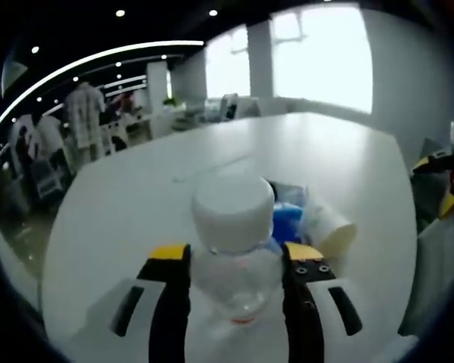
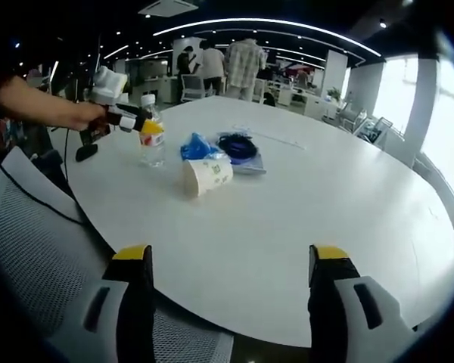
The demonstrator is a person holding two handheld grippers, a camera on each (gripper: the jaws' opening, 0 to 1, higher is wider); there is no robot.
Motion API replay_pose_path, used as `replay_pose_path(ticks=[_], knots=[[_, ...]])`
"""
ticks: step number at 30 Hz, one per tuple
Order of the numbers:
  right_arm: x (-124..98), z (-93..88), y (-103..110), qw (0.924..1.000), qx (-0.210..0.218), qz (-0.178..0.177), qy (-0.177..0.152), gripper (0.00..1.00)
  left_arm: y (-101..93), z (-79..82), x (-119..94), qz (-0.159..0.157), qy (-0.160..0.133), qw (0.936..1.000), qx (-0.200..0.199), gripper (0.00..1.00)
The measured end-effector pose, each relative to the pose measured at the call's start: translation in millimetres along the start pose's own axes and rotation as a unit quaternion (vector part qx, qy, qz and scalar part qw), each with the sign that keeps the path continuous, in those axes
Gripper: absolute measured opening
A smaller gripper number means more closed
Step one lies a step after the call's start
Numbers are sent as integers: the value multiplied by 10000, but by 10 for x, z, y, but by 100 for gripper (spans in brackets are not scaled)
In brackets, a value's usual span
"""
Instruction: Arrange the tabletop items into an orderly group along one side of the table until the central work area is clear of visible clutter.
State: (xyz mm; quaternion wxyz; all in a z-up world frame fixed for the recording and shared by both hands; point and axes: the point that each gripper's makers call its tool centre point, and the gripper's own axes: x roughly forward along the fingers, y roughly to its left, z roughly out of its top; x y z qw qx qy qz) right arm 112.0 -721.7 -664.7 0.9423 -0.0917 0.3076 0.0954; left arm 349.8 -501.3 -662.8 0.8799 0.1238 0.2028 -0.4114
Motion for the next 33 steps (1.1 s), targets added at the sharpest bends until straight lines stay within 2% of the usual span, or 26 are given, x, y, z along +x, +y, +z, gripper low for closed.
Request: replay_pose_path(ticks=[21, 33], knots=[[-8, 1, -23, 10000, -9, -62, -15, 85, 64, 3, 31, 104, -12, 9997, 206, 42], [-13, 10, -24, 10000, -5, -77, -35, 85, 354, 173, -17, 178, -144, 9994, 245, 42]])
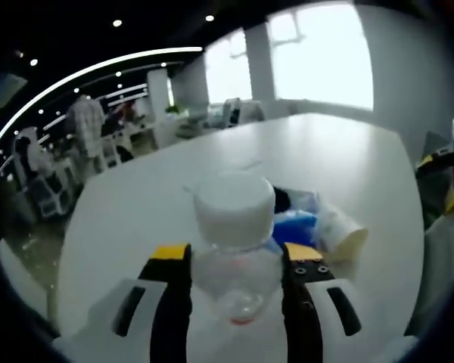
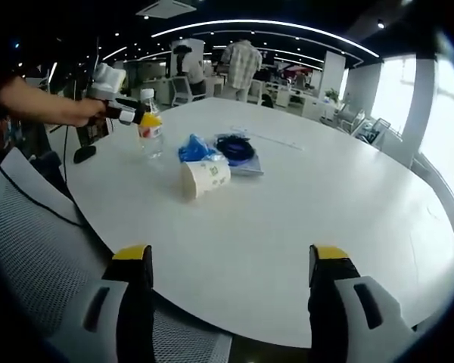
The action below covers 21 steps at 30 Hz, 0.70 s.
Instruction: Arrange the tabletop items into an orderly group along one side of the table until the central work area is clear of visible clutter.
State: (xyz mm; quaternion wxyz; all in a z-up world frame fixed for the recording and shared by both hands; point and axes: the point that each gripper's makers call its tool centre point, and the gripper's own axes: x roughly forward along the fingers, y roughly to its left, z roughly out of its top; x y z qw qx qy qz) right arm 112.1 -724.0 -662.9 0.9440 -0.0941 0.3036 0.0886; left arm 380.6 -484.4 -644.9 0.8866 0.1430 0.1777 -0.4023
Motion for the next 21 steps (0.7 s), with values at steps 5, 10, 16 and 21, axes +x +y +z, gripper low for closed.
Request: replay_pose_path(ticks=[5, 10, 16, 21], knots=[[2, 16, 2, 10000, 39, 19, -53, 86, 131, 50, -5, 40, -8, 10000, 9, 42], [3, 45, 14, 9998, 120, 62, -141, 88, 266, 72, 13, 60, -2, 10000, 0, 43], [-7, 104, 15, 9992, 235, 77, -299, 93, 383, 70, 22, 66, 16, 9999, -87, 43], [-8, 140, 9, 9986, 309, 65, -415, 98, 457, 73, 36, 55, 29, 9999, -155, 43]])
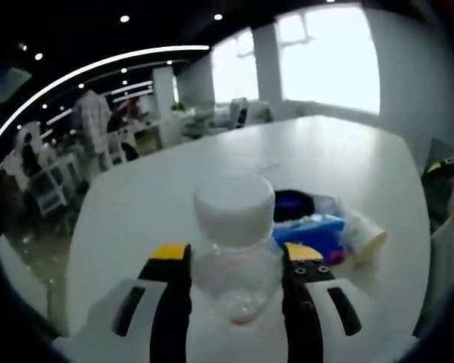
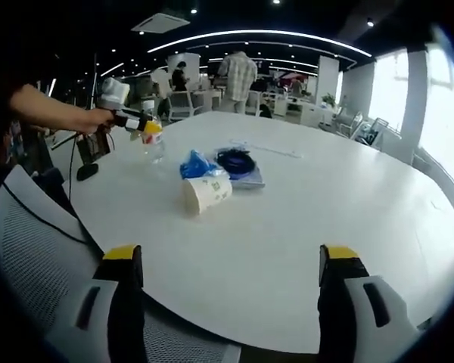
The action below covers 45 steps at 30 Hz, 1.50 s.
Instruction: Arrange the tabletop items into an orderly group along one side of the table until the central work area is clear of visible clutter.
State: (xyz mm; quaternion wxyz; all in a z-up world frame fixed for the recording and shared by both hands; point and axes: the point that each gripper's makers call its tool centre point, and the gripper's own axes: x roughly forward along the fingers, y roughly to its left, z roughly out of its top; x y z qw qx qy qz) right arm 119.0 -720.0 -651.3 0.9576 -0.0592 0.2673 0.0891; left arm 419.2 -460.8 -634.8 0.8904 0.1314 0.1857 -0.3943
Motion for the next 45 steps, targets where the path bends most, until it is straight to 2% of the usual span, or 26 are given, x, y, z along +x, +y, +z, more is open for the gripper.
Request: replay_pose_path(ticks=[8, 19, 27, 34, 45], knots=[[4, 23, 4, 9999, 77, 2, -72, 100, 174, 49, 63, -59, -78, 9997, -205, 43], [7, -63, -15, 9998, -51, -68, 173, 98, 396, -27, 175, -140, -46, 9991, -391, 43], [-1, -77, -31, 9997, -42, -111, 207, 98, 509, -139, 252, -196, 181, 9996, -129, 43], [2, -72, -40, 9998, -13, -124, 185, 98, 485, -185, 260, -418, 219, 9989, 37, 44], [10, -114, -37, 9993, -83, -120, 337, 96, 502, -211, 265, -609, 223, 9977, 178, 44]])
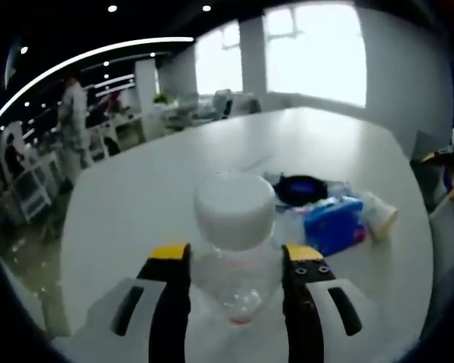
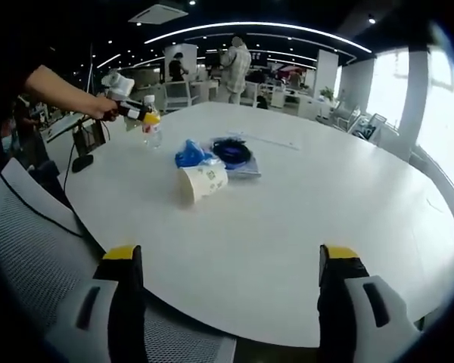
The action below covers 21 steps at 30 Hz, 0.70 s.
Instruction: Arrange the tabletop items into an orderly group along one side of the table until the central work area is clear of visible clutter.
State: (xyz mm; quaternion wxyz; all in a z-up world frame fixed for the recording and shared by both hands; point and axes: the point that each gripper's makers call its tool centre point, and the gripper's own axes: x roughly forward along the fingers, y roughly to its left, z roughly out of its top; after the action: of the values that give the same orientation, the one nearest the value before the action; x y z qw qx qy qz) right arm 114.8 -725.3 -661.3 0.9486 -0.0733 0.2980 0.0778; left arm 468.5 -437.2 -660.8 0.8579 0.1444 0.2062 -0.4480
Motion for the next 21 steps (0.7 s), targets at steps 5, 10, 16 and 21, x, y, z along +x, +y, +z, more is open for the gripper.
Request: replay_pose_path(ticks=[5, 10, 16, 21], knots=[[7, -27, 6, 10000, -30, 10, 79, 94, 1, -5, 17, -81, 3, 10000, 14, 44], [14, -47, 13, 9999, -61, 30, 136, 93, -28, -18, 19, -201, -16, 9998, -80, 45], [19, -56, 25, 9998, -79, 42, 167, 92, -21, -27, 31, -209, 8, 9998, -41, 45], [25, -68, 32, 9997, -105, 56, 196, 92, 3, -46, 22, -110, 78, 9997, 193, 48]])
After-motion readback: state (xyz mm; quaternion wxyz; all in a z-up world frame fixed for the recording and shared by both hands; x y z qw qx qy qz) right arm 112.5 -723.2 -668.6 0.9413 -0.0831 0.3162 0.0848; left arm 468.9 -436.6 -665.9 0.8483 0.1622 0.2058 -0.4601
